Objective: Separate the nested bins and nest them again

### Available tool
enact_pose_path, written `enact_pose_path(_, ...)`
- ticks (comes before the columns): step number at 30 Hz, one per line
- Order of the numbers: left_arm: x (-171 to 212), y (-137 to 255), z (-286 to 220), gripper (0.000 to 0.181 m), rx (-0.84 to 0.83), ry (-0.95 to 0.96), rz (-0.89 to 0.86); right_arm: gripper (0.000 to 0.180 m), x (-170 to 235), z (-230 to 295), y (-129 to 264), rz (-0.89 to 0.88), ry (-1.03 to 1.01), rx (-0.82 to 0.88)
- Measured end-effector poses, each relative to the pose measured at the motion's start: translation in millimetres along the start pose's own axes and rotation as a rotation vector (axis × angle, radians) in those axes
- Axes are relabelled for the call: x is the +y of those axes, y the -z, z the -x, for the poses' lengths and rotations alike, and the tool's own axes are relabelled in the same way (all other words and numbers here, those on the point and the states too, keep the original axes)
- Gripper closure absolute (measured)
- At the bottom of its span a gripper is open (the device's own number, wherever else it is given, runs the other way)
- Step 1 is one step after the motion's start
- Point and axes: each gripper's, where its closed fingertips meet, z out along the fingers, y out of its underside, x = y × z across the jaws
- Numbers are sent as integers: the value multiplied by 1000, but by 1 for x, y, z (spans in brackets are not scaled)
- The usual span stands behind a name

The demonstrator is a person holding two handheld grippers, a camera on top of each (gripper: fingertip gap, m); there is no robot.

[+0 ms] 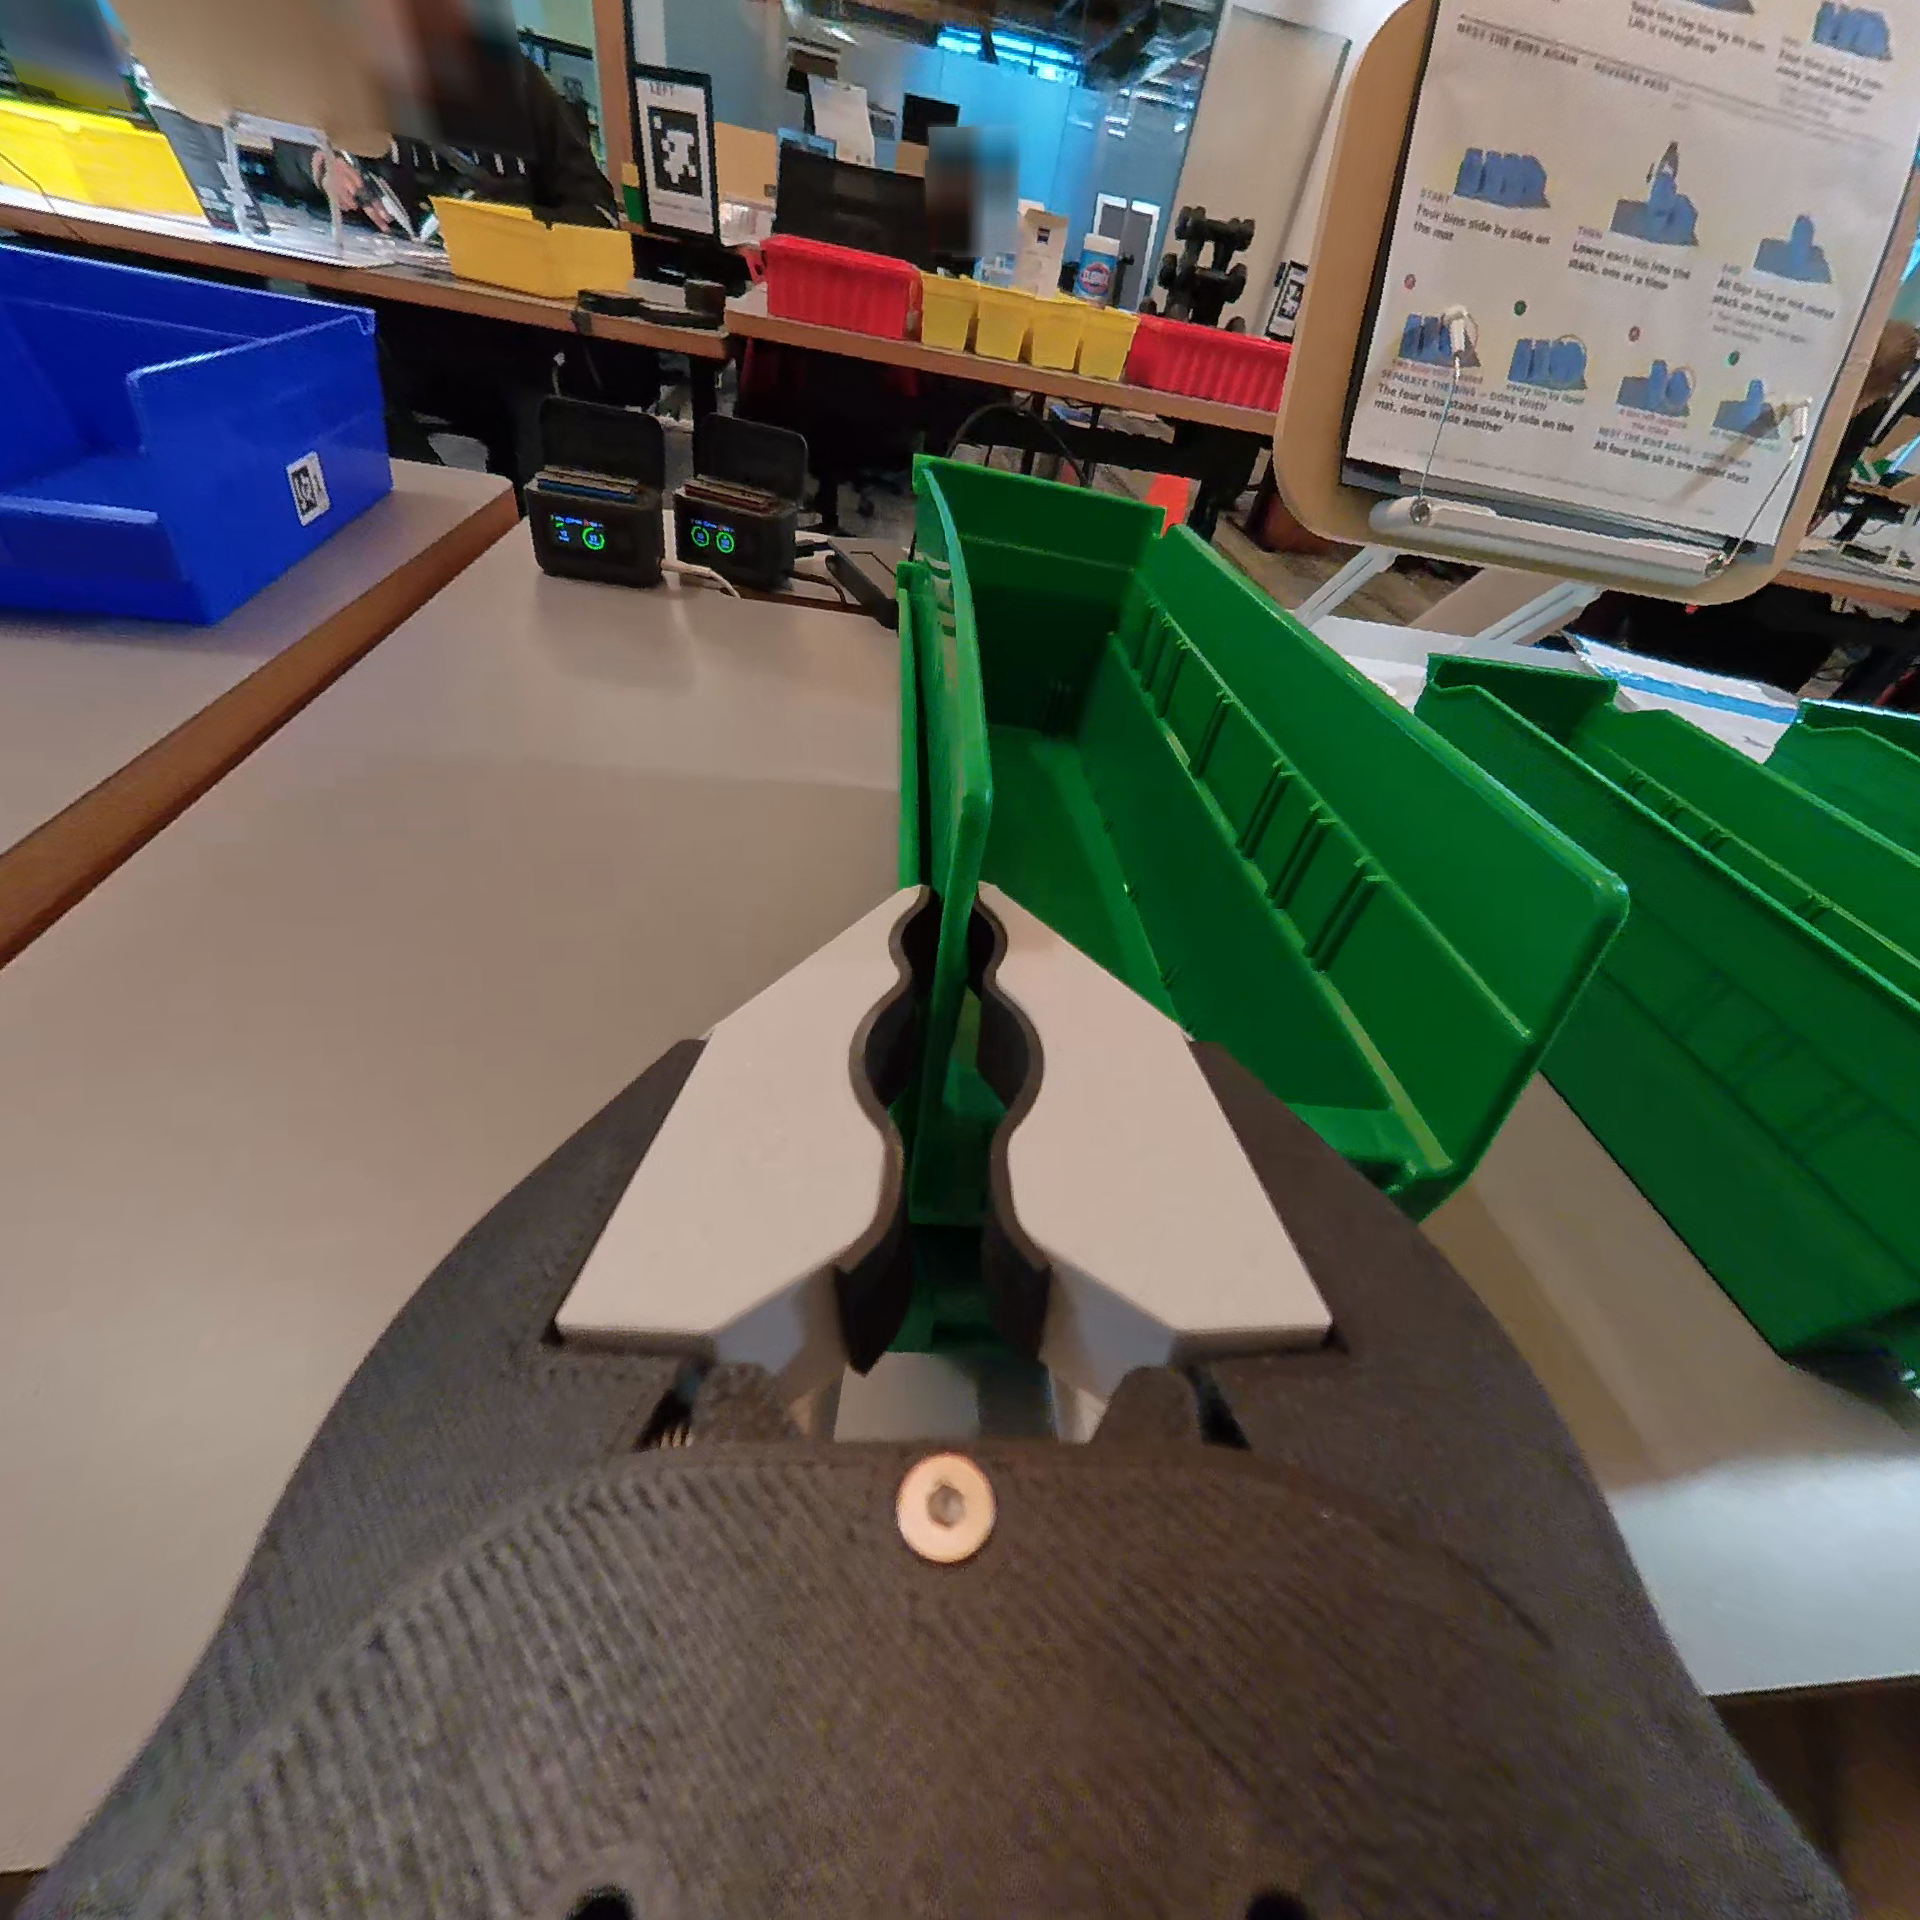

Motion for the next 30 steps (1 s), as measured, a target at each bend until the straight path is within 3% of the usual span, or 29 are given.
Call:
enact_pose_path(11, -19, 9, 7, 170, -64, -60, -120, 172, 0, 1, 0, -3, 5, -6)
enact_pose_path(15, -21, 10, 0, 181, -33, -64, -132, 172, 0, 2, 0, -1, 10, -8)
enact_pose_path(30, -22, 9, -6, 181, -8, -17, -124, 172, 0, 4, 0, 1, 24, -10)
